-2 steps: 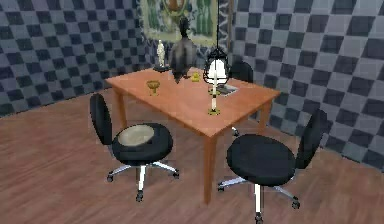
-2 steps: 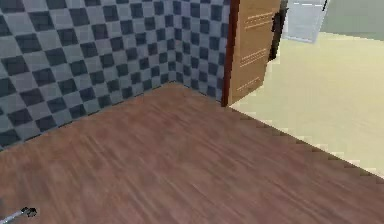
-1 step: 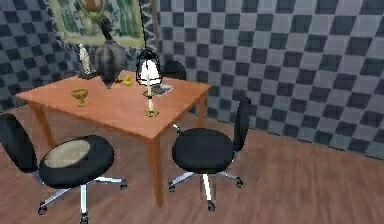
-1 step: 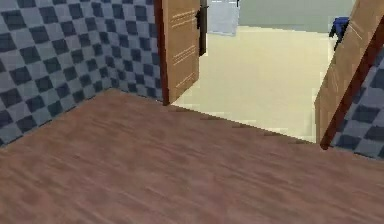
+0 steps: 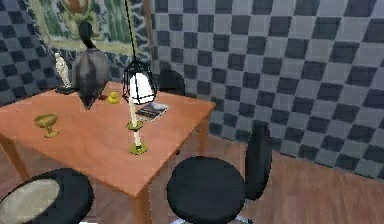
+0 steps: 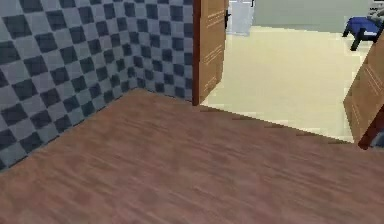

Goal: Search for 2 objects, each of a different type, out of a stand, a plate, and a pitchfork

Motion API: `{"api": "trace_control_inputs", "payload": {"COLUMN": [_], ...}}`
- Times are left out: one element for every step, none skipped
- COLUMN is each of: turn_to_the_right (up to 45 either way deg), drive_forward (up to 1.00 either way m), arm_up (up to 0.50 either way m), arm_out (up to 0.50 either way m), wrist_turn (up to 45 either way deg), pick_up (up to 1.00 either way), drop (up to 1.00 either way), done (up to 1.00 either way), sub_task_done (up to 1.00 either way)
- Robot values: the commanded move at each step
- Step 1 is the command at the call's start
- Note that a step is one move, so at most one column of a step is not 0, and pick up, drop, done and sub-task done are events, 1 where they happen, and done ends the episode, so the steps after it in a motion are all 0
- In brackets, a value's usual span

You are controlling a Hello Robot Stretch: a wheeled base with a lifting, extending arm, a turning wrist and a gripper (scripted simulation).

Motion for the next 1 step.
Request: {"api": "trace_control_inputs", "payload": {"turn_to_the_right": [-45.0], "drive_forward": [0.0], "arm_up": [0.0], "arm_out": [0.0], "wrist_turn": [0.0], "pick_up": [0.0], "drop": [0.0], "done": [0.0], "sub_task_done": [0.0]}}
